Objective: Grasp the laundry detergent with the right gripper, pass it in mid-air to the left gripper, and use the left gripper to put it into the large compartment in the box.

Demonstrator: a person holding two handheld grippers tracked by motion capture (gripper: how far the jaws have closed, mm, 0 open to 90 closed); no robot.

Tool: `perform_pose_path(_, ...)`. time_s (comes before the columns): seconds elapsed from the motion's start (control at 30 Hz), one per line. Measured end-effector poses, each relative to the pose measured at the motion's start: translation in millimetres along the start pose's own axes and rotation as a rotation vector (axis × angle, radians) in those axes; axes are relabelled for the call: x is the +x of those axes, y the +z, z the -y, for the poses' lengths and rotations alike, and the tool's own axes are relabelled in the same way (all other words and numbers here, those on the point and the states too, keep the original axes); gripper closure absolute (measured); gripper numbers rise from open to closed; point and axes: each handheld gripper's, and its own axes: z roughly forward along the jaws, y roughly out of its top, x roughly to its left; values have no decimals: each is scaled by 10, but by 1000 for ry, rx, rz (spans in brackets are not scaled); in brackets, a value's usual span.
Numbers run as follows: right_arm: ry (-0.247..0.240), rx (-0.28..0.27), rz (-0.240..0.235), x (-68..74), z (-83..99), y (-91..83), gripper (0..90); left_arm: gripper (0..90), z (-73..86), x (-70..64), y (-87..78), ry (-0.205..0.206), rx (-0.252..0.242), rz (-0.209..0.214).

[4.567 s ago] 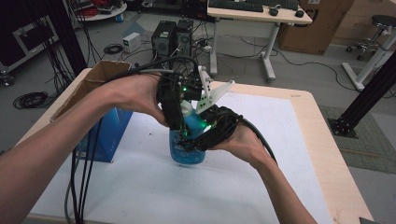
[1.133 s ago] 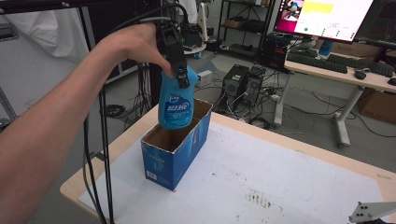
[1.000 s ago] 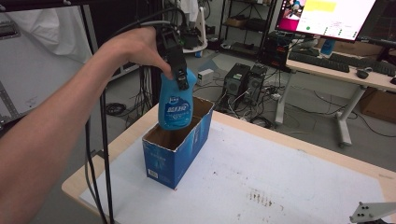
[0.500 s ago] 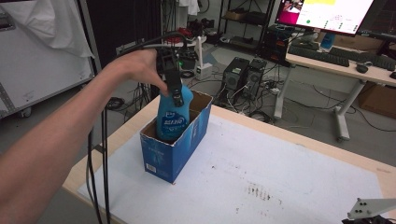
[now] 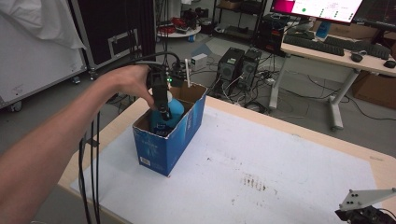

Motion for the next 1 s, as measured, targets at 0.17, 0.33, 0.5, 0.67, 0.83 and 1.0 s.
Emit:
perform_pose_path(0.17,-1,6,-1,12,-7,24,122,380,16,-36,182,59,33,-3)
perform_pose_path(0.33,-3,13,0,12,-7,35,122,380,54,-39,283,67,30,14)
perform_pose_path(0.5,-5,14,-3,7,-4,46,122,379,73,-33,293,68,9,15)
perform_pose_path(0.67,-3,15,-3,15,-10,63,122,378,82,-47,300,79,2,7)
perform_pose_path(0.83,-5,17,0,26,-23,68,122,378,87,-50,298,80,1,7)
perform_pose_path(1.0,-4,16,-2,35,-27,69,122,377,82,-52,302,77,-1,7)
